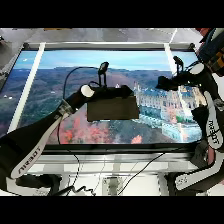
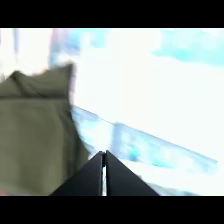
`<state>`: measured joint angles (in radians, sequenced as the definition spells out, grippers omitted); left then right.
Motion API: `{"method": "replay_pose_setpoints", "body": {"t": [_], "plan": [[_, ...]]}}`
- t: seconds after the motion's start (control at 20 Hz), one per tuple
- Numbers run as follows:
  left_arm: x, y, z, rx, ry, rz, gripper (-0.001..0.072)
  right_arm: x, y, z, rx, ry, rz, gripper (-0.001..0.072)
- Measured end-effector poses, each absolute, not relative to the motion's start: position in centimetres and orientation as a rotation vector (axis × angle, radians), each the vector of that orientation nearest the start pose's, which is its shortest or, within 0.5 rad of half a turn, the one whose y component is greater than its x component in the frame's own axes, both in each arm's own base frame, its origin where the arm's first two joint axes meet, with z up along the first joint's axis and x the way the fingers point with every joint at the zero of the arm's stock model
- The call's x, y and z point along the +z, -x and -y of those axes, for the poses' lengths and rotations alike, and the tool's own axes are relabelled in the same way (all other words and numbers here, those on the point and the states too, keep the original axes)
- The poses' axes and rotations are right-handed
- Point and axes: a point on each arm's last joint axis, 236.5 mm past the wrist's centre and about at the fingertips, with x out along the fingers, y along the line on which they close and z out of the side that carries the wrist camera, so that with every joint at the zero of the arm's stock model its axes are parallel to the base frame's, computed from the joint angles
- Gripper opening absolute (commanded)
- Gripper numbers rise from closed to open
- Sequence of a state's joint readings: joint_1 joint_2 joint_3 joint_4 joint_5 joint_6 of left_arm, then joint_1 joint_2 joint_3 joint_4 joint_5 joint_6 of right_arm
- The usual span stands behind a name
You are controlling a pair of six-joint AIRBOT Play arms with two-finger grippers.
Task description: Fold the clothes and pants, and hang the long-sleeved shirts on hangers.
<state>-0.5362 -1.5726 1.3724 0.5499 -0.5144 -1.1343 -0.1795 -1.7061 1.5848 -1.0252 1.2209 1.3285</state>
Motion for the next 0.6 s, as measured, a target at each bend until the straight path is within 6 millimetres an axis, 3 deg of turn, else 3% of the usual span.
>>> {"method": "replay_pose_setpoints", "body": {"t": [0.05,0.1,0.25,0.4,0.6], "plan": [[10.0,-45.0,37.1,-0.789,0.436,-0.716,0.0715,-1.0,-48.6,-2.5,0.315,-0.418,-1.24,0.0535],[11.1,-45.3,36.1,-0.79,0.426,-0.693,0.0715,-2.3,-47.8,-2.6,0.33,-0.442,-1.271,0.0566],[13.8,-45.8,33.4,-0.795,0.405,-0.647,0.0715,-6.1,-45.4,-4.6,0.385,-0.522,-1.378,0.0574],[15.4,-46.0,31.3,-0.794,0.396,-0.624,0.0715,-8.9,-44.1,-8.9,0.459,-0.572,-1.451,0.0574],[16.0,-46.3,29.0,-0.782,0.376,-0.626,0.0714,-10.5,-45.1,-14.6,0.502,-0.564,-1.414,0.056]]}}
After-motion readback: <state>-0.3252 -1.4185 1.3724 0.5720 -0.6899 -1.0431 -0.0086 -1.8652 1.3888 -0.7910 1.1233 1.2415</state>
